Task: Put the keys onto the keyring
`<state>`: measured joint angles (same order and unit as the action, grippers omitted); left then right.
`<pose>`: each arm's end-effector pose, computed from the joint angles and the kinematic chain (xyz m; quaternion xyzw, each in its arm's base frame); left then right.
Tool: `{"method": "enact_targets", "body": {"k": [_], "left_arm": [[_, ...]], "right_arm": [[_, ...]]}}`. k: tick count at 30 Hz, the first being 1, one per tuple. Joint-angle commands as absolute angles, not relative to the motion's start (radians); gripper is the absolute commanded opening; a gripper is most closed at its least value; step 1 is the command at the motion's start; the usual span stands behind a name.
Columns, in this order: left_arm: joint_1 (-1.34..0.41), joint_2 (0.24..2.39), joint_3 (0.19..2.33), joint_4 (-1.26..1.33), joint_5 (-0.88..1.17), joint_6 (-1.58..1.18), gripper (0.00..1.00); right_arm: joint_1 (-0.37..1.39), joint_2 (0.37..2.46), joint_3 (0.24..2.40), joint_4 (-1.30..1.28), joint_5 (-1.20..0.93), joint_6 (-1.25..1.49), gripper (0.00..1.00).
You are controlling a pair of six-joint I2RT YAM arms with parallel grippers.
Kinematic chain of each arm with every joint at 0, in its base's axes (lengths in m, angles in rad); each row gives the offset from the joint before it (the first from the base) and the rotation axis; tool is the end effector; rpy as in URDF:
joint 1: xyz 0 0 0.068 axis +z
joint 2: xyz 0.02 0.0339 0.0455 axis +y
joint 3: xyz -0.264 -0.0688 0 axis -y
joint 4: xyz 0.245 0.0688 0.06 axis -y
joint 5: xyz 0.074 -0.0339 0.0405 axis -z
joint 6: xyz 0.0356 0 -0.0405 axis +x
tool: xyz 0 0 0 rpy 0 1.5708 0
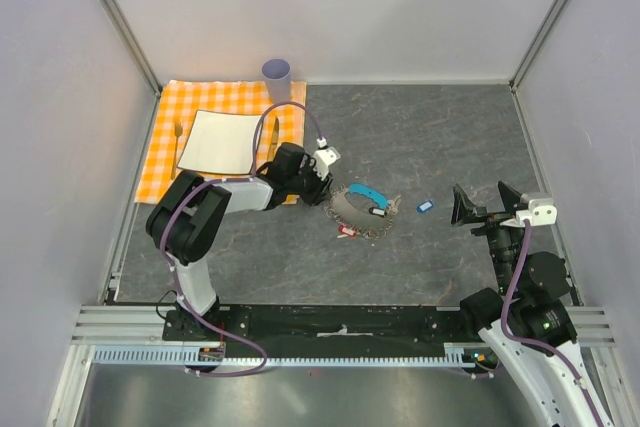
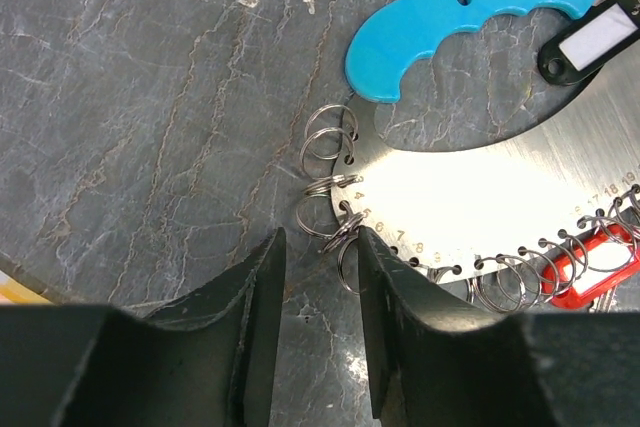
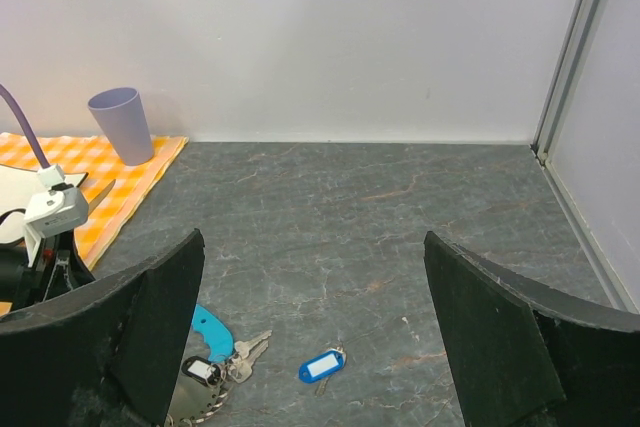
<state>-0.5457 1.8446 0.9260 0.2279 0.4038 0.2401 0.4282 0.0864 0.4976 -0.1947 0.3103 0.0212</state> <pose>0.3090 -0.2040 0.1414 0.4183 0.7861 -0.2428 0.3849 0.0618 0.0163 0.3124 -0.0072 0.6306 0.0772 0.7722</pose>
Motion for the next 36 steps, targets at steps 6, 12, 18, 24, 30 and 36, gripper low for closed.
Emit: {"method": "enact_targets", "body": {"k": [6, 12, 18, 24, 30, 36], "left_arm": [[-0.555, 1.868, 0.971, 0.224, 0.472, 0.268, 0.27], [-0.557, 1.832, 0.911, 0.23, 0.469, 0.2, 0.07], [-0.557, 1.685, 0.763, 0.293, 0.423, 0.086, 0.02], [-0.601, 1.508, 0.591, 0.36, 0.325, 0.032, 0.02], [-0.614, 1.389, 0.493, 0.445, 0.357, 0.031, 0.02], [-0.641, 1.263, 0.361, 0.647, 0.366, 0.101, 0.02]], "right_arm": [[0.434, 0.097, 0.491, -0.156, 0.299, 0.011, 0.98], [0.433, 0.1, 0.491, -0.158, 0.299, 0.011, 0.98], [0.434, 0.103, 0.492, -0.155, 0.291, 0.015, 0.98], [0.434, 0.106, 0.494, -0.156, 0.284, 0.015, 0.98], [0.436, 0.124, 0.497, -0.161, 0.279, 0.02, 0.98], [0.434, 0.189, 0.524, -0.181, 0.305, 0.044, 0.98]]}}
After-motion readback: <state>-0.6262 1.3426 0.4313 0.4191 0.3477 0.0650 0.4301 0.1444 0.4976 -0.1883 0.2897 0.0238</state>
